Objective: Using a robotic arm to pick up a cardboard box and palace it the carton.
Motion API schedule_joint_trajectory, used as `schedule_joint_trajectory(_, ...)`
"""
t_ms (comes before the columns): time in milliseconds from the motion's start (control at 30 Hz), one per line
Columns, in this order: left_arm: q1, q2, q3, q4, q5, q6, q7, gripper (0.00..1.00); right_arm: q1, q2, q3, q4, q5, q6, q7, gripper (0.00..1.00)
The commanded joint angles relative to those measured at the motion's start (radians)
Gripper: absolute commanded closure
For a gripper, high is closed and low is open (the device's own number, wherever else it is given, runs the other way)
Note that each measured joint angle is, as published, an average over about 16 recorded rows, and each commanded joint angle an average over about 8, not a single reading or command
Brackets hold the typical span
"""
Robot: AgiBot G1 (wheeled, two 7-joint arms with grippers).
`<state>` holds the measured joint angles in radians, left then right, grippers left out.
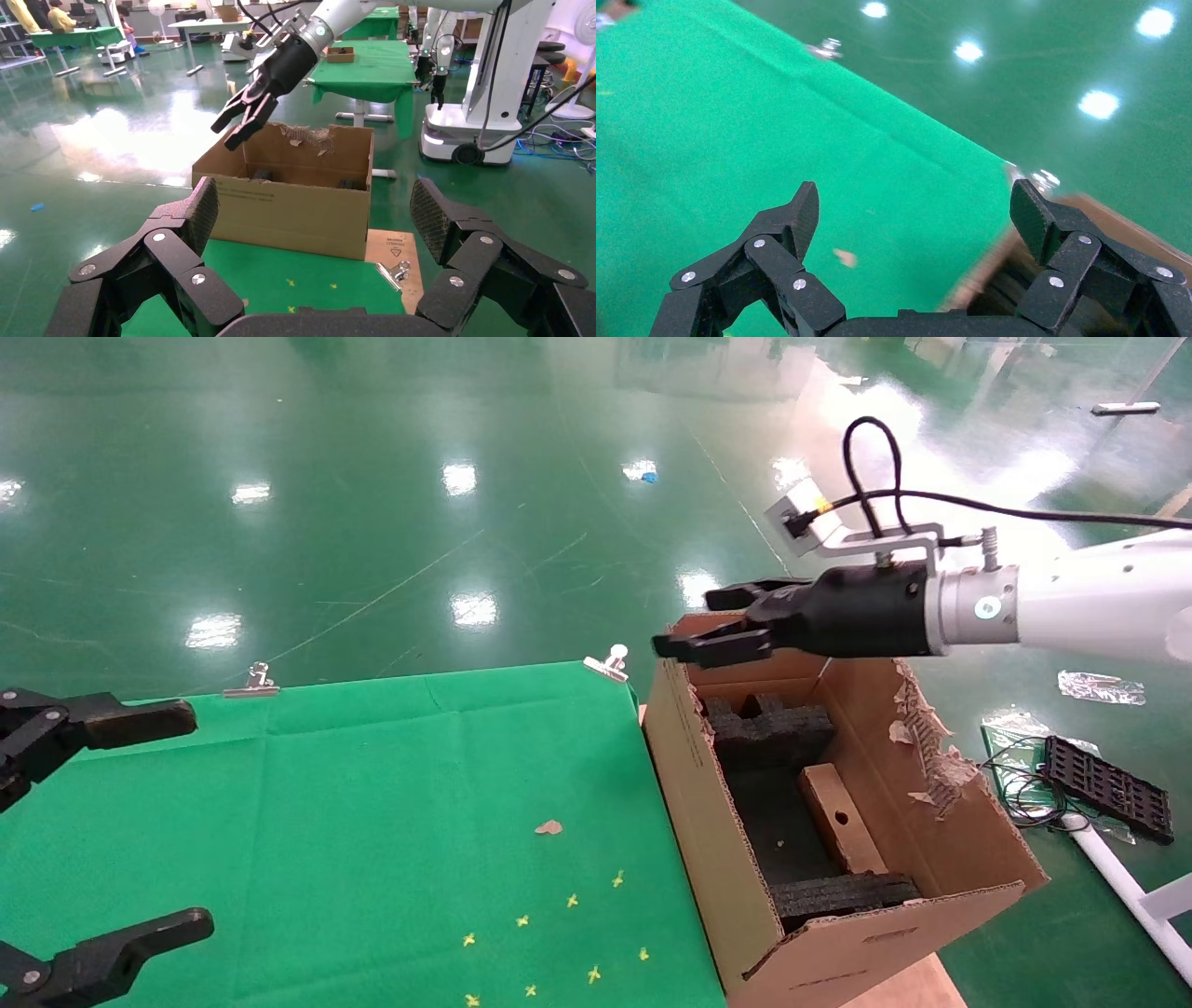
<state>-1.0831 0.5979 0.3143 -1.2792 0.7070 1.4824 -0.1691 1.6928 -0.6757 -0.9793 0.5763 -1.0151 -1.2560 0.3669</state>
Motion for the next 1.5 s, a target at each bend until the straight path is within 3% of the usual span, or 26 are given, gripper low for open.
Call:
schedule_joint_trajectory(33,0.000,0.000,0.000,0.000,0.000,0.000,0.000,0.00,-0.033,0.003,0.037,0.037,0.015,-0.013,-0.009,0.00)
schedule_joint_trajectory(1133,0.000,-0.001,0.001,0.000,-0.001,-0.001,0.001,0.00,-0.568,0.059,0.642,0.650,0.261,-0.220,-0.165,0.00)
schedule_joint_trajectory(1500,0.000,-0.001,0.001,0.000,-0.001,-0.001,0.001,0.00,-0.649,0.068,0.735,0.743,0.301,-0.253,-0.186,0.00)
